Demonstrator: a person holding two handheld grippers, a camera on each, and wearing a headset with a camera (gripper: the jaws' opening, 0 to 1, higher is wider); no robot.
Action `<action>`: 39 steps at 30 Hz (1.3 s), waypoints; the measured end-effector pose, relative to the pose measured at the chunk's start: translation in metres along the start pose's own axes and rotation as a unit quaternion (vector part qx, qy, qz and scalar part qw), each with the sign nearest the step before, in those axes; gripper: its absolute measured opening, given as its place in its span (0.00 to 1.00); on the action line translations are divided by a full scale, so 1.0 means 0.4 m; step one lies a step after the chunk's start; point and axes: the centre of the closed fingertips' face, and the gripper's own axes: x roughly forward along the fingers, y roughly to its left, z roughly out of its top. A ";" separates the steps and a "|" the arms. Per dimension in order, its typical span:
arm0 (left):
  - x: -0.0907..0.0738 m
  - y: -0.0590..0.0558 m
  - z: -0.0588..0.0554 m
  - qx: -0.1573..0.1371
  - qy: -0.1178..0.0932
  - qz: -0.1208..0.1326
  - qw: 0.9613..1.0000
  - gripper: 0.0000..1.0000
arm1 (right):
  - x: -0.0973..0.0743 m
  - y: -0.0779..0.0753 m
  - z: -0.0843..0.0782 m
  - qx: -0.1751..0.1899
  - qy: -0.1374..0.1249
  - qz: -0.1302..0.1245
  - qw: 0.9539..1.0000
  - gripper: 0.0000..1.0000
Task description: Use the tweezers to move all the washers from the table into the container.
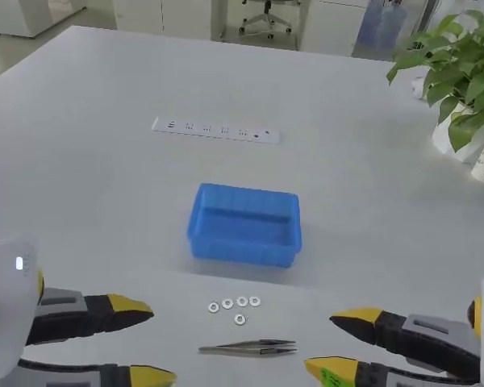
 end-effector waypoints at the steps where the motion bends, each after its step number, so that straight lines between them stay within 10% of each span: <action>1: 0.002 0.002 0.003 0.001 -0.003 0.000 1.000 0.44 | 0.002 -0.002 -0.002 -0.001 0.003 0.001 1.000 0.38; 27: 0.129 0.037 -0.080 -0.013 0.024 -0.040 0.999 0.38 | 0.100 -0.014 -0.054 -0.076 0.084 0.052 0.992 0.38; 33: 0.168 0.075 -0.107 0.010 0.053 -0.024 0.998 0.35 | 0.139 -0.016 -0.083 -0.119 0.128 0.077 0.982 0.38; 39: 0.202 0.050 -0.151 0.045 0.101 -0.068 0.992 0.34 | 0.173 -0.026 -0.104 -0.162 0.164 0.093 0.969 0.37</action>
